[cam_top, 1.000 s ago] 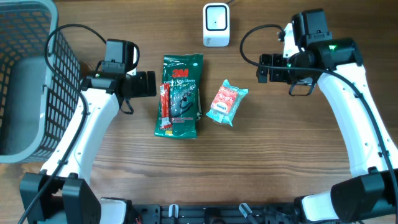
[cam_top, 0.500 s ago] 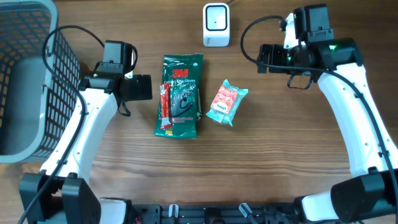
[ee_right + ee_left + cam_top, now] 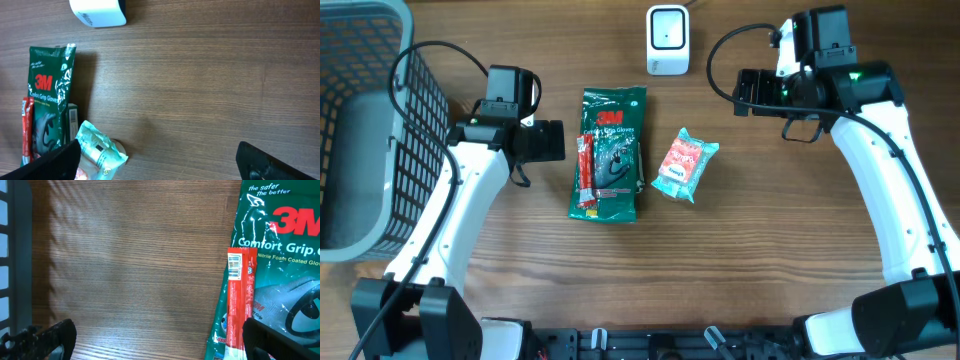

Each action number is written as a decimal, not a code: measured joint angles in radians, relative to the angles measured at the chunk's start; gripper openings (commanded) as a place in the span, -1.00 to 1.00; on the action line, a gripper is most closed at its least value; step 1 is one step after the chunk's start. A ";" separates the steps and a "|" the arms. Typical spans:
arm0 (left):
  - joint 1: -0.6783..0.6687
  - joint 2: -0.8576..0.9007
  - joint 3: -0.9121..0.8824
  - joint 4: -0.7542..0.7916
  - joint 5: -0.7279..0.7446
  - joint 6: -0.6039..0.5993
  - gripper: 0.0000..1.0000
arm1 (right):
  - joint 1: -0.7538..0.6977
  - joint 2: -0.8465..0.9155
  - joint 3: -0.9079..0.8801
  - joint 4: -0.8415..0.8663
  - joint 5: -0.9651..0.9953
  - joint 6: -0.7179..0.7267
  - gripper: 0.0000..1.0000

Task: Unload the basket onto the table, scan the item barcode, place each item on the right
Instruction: 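Raise the right gripper and withdraw it to the right side, then grasp the red Balea tissue pack with the right gripper, then carry the red tissue pack right and set it on the table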

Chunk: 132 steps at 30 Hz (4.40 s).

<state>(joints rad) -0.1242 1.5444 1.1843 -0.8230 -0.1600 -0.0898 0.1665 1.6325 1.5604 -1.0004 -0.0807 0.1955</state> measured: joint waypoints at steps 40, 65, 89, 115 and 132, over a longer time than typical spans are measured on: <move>0.000 0.000 0.000 0.000 0.000 0.000 1.00 | 0.000 0.000 0.000 0.000 0.000 0.000 0.99; 0.000 0.000 0.000 0.000 0.000 0.000 1.00 | 0.000 -0.002 0.000 -0.009 -0.170 0.042 -0.91; 0.000 0.000 0.000 0.000 0.000 0.000 1.00 | 0.083 -0.035 -0.233 0.010 -0.297 0.095 -0.21; 0.000 0.000 0.000 0.000 0.000 0.000 1.00 | 0.208 -0.035 -0.360 0.197 -0.323 0.316 -0.24; 0.000 0.000 0.000 0.000 0.000 0.000 1.00 | 0.208 -0.041 -0.360 0.180 -0.311 0.349 -0.91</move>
<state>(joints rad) -0.1242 1.5444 1.1843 -0.8230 -0.1600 -0.0902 0.3740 1.5917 1.1999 -0.8200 -0.3920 0.5449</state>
